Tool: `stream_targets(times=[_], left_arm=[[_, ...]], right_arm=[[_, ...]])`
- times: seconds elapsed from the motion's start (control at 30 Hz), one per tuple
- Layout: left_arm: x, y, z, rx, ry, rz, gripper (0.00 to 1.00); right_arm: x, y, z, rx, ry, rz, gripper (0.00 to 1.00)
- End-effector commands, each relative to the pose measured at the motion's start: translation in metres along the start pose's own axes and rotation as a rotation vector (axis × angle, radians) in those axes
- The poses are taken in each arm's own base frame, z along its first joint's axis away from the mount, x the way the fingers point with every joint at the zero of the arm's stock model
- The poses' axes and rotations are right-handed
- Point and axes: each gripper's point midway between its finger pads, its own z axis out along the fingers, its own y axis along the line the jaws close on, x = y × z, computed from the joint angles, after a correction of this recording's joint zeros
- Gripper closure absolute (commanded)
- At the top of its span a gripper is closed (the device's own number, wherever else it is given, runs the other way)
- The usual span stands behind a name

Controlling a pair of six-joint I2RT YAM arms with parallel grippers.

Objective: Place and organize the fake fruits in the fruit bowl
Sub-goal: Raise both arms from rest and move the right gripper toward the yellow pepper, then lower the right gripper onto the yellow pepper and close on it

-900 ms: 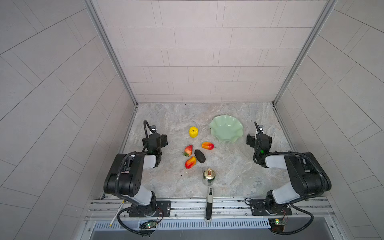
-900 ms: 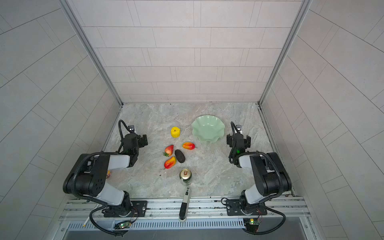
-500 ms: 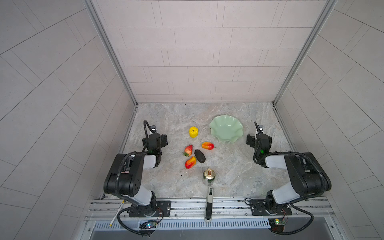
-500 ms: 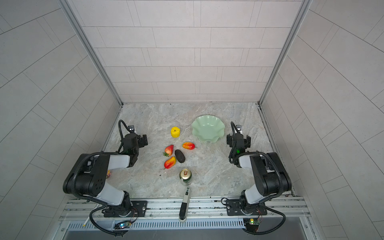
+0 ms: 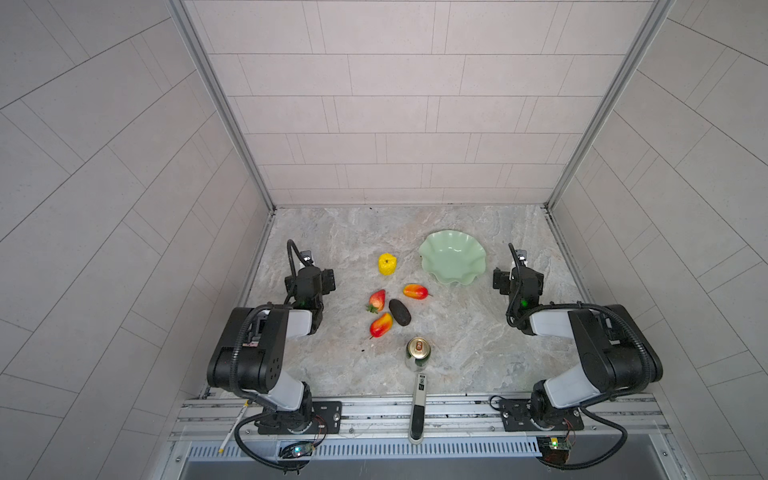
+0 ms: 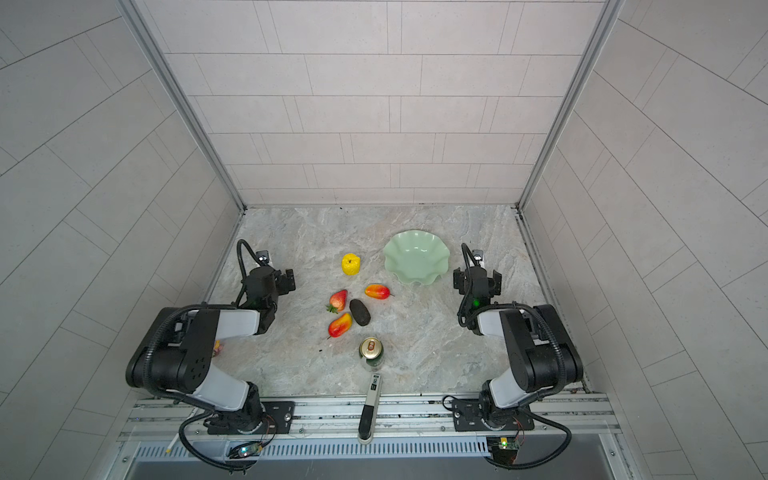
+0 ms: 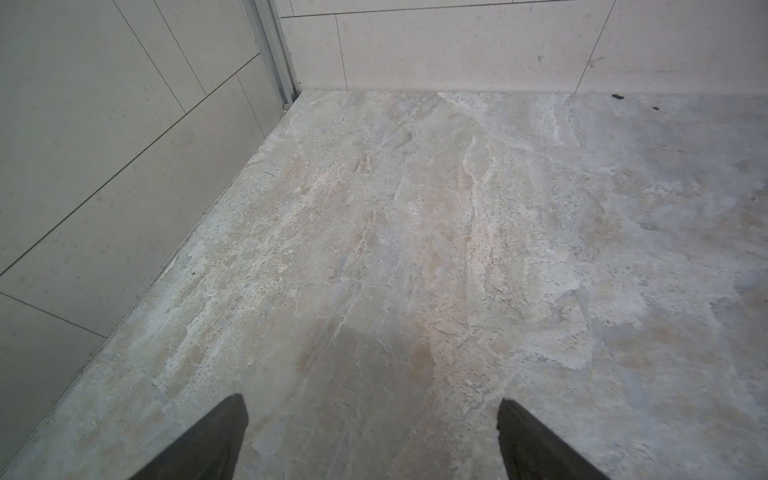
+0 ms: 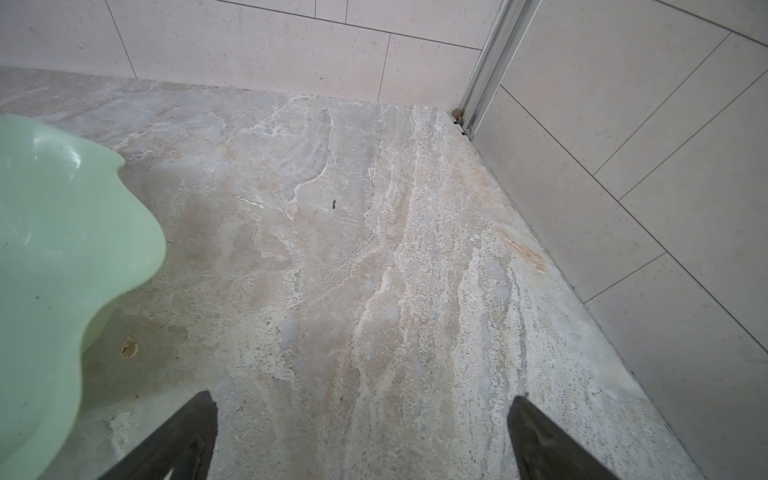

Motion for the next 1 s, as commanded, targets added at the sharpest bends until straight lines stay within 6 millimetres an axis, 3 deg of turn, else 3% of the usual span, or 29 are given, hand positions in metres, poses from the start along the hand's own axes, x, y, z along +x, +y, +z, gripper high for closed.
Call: stream_targets(times=[0.0, 0.07, 0.2, 0.33, 0.43, 0.53, 0.63, 0.77, 0.97], left_arm=[[-0.036, 0.006, -0.005, -0.037, 0.065, 0.011, 0.04], [-0.046, 0.007, -0.007, -0.046, 0.089, 0.011, 0.04], [-0.054, 0.003, -0.024, -0.011, 0.173, -0.065, 0.0], [-0.063, -0.004, -0.046, 0.025, 0.266, -0.088, 0.0], [-0.07, -0.006, -0.064, 0.021, 0.32, -0.08, 0.0], [-0.081, -0.025, -0.081, 0.091, 0.349, -0.063, 0.0], [-0.091, -0.039, -0.098, 0.171, 0.401, -0.054, 0.0], [-0.099, -0.038, -0.118, 0.202, 0.483, 0.012, 0.0], [-0.095, -0.038, -0.136, 0.258, 0.54, 0.085, 0.0]], right_arm=[[-0.018, -0.008, -0.008, 0.036, -0.029, 0.004, 0.0], [-0.035, -0.017, -0.018, 0.064, 0.009, 0.012, 0.0], [-0.088, -0.027, -0.048, 0.04, 0.007, 0.062, 0.0], [-0.106, -0.02, -0.057, -0.016, 0.121, 0.087, 0.0], [-0.1, 0.004, -0.053, -0.124, 0.222, 0.138, 0.0], [-0.088, 0.038, -0.045, -0.26, 0.31, 0.217, 0.0], [-0.074, 0.06, -0.037, -0.311, 0.363, 0.239, 0.0], [-0.06, 0.072, -0.025, -0.323, 0.415, 0.231, 0.0], [-0.028, 0.087, -0.002, -0.315, 0.51, 0.24, 0.01]])
